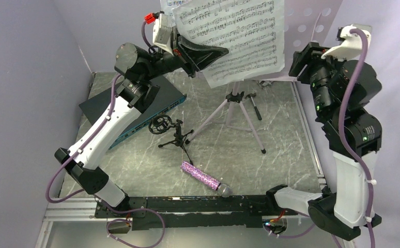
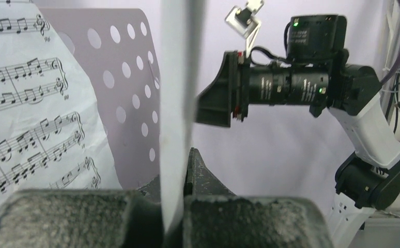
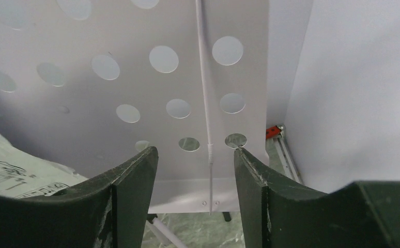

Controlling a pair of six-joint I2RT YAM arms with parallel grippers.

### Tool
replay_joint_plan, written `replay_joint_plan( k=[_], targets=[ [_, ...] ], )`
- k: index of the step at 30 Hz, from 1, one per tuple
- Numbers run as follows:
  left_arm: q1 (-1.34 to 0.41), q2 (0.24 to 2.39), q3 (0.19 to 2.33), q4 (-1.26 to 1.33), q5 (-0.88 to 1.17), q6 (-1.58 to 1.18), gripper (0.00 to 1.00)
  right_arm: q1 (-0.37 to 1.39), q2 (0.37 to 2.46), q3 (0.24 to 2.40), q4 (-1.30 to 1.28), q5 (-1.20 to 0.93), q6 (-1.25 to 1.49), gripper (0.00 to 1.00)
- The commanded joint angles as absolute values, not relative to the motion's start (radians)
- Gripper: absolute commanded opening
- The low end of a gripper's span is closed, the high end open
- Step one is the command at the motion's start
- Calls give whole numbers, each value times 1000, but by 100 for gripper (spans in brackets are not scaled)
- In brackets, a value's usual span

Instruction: Set up the instrument practice props

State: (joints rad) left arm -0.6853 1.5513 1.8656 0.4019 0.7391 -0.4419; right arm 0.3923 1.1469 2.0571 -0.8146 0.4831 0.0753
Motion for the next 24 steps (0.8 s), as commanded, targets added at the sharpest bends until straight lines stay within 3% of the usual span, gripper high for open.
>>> replay_joint_plan(
  k=[1,8,24],
  targets=[
    [-722,1582,1951,410,676,-417,3,390,1146,2050,-748,513,50,57],
    [-768,1612,2008,337,603,-309,3,390,1130,1998,-696,535,34,47],
    [-786,1617,1988,335,536,-196,3,390,1112,1882,-573,606,8,45]
  ],
)
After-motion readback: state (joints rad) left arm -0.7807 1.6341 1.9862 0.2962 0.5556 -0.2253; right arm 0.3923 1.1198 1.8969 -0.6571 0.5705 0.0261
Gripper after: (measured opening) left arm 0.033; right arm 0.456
